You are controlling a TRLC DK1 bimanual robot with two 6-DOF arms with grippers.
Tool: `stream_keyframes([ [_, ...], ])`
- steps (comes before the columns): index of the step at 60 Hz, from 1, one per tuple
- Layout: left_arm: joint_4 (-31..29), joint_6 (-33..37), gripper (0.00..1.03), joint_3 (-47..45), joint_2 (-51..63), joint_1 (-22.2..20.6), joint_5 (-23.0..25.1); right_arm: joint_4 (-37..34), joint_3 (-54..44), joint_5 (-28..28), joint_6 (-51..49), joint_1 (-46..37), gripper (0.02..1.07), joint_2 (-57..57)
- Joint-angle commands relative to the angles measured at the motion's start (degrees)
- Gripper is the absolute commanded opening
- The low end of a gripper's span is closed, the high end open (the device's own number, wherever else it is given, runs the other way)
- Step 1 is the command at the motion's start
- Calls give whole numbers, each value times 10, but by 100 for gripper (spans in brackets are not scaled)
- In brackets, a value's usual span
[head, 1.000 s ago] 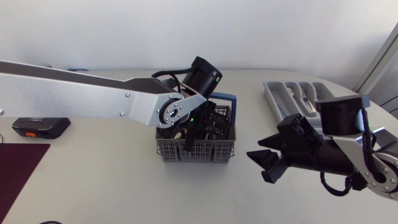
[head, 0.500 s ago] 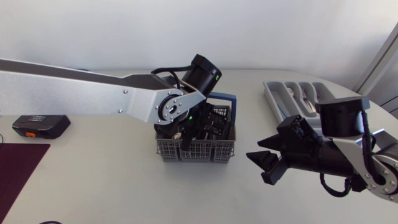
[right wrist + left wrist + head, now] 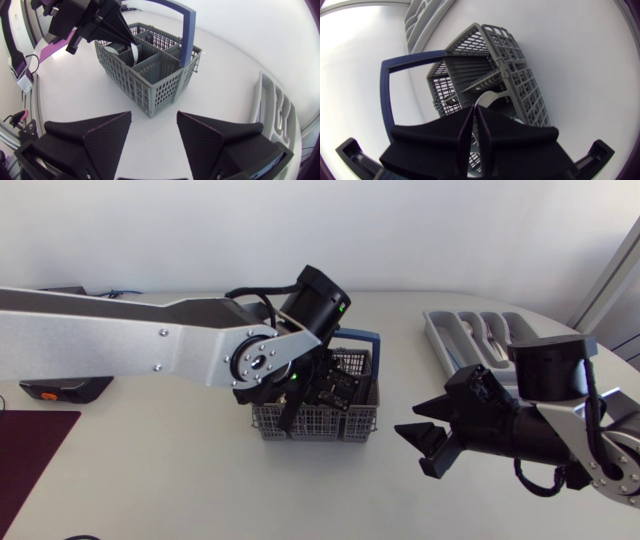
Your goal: Unload the cutlery basket into the drawer organizer.
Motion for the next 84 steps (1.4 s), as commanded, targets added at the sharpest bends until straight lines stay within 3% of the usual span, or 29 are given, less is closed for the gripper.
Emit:
stream_keyframes([
  [1,-4,20,3,-17,-17,-3,-1,3,-17,4,-8,7,69,-3],
  [24,-11,19,3,-19,-80,-1,-1,-1,-17,7,-6,16,69,-7],
  [40,-68,-11,3,-15,-164,-23,0,-21,-11,6,5,16,69,-38],
  [53,-138,-174,3,16,-181,-38,0,-46,-11,7,20,16,69,-110],
  [65,-139,-333,3,18,-163,-30,19,-50,-12,20,24,16,69,-146],
  [84,-136,-444,3,59,-156,-21,19,-47,-6,69,27,49,69,-171],
])
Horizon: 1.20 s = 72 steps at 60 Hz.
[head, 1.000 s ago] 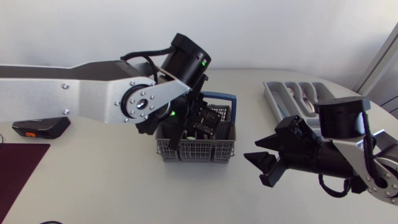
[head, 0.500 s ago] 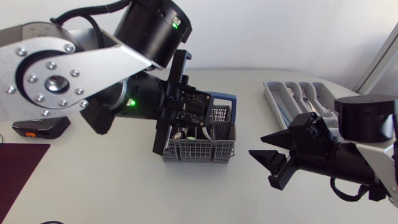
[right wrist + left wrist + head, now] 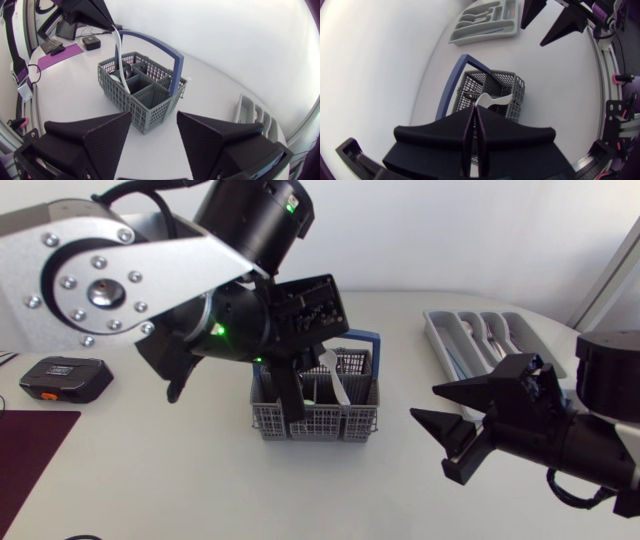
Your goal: Unload the cutlery basket into the drawer organizer.
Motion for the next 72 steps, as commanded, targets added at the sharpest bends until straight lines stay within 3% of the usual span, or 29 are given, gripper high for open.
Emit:
stream_keyframes([
  [1,-7,-41,3,28,8,5,4,-2,-6,14,14,14,69,-8],
  [12,-19,-125,3,51,28,1,6,35,-16,96,16,80,69,-11],
  [23,-21,-202,3,70,46,5,52,86,-19,197,5,169,69,15],
  [48,-9,-305,3,78,63,21,84,211,-25,280,-50,206,68,116],
  [56,-9,-322,3,81,70,28,104,235,-21,285,-61,209,57,141],
  [72,-4,-329,3,83,85,31,108,251,-2,286,-64,215,56,179],
])
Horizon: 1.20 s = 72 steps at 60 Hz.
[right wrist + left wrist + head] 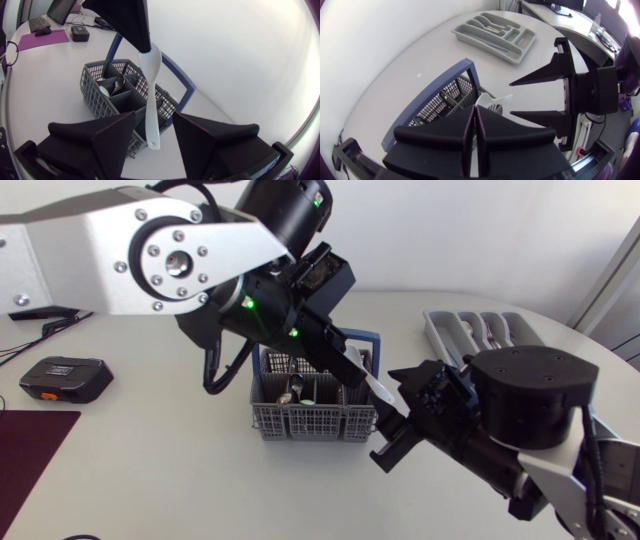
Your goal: Unload the cutlery basket into the drawer organizer.
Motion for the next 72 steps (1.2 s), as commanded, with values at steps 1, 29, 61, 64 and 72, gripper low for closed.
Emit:
stream_keyframes([
  [1,8,-17,3,21,12,5,5,12,9,4,-10,8,56,15],
  [29,15,-18,3,20,18,12,24,32,19,17,-18,20,56,23],
  [61,15,-20,3,20,18,6,41,54,59,18,-30,20,46,83],
  [64,15,-20,3,20,18,5,41,55,60,18,-30,19,42,88],
  [72,15,-20,3,18,19,5,41,54,60,17,-30,19,25,94],
])
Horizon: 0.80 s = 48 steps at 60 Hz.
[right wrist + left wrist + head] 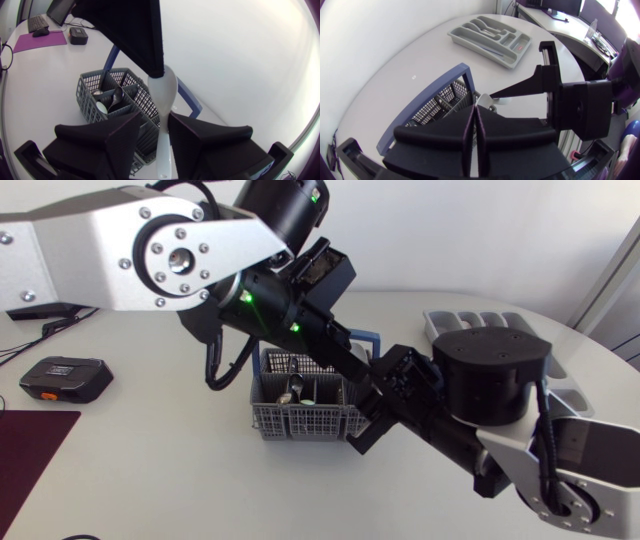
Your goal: Unload the cutlery basket into the drawer organizer.
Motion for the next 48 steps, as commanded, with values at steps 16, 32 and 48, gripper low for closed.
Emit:
stream_keyframes([
  [16,5,-10,4,15,14,-7,5,1,3,2,-15,4,16,5],
  [32,8,-9,21,10,12,-10,5,-5,0,-4,-15,5,16,1],
  [48,16,-10,36,8,7,-10,5,-16,-11,-11,-14,7,15,-5],
])
